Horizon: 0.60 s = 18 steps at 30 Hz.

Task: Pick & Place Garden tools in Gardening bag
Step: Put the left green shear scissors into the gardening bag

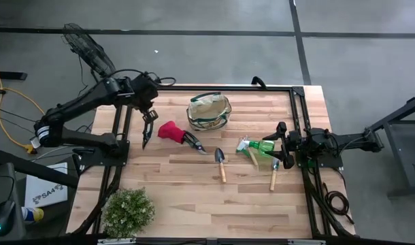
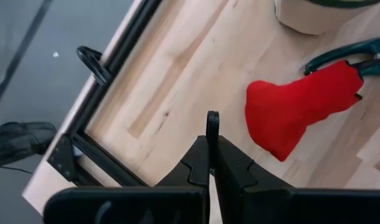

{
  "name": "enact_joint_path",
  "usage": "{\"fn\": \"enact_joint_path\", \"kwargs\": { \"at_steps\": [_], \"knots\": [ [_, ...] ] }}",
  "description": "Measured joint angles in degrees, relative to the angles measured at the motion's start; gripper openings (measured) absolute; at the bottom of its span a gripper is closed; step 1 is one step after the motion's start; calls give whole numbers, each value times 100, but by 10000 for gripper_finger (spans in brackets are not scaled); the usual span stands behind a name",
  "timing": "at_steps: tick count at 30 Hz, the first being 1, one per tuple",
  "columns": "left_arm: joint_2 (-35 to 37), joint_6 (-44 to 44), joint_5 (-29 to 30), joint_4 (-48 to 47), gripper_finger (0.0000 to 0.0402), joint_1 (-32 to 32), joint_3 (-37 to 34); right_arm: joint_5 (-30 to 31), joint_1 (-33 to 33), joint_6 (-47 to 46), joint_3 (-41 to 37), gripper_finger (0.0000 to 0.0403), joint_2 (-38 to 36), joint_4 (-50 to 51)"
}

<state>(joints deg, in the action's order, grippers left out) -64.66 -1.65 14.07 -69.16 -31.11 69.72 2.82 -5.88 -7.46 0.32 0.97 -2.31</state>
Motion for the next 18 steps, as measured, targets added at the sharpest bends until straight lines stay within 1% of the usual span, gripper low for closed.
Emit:
{"fn": "enact_joint_path", "kwargs": {
  "at_steps": [18],
  "knots": [
    [-2,-469,194,-40,0,0,867,0,0,0,2,271,-1,0]
  ]
}}
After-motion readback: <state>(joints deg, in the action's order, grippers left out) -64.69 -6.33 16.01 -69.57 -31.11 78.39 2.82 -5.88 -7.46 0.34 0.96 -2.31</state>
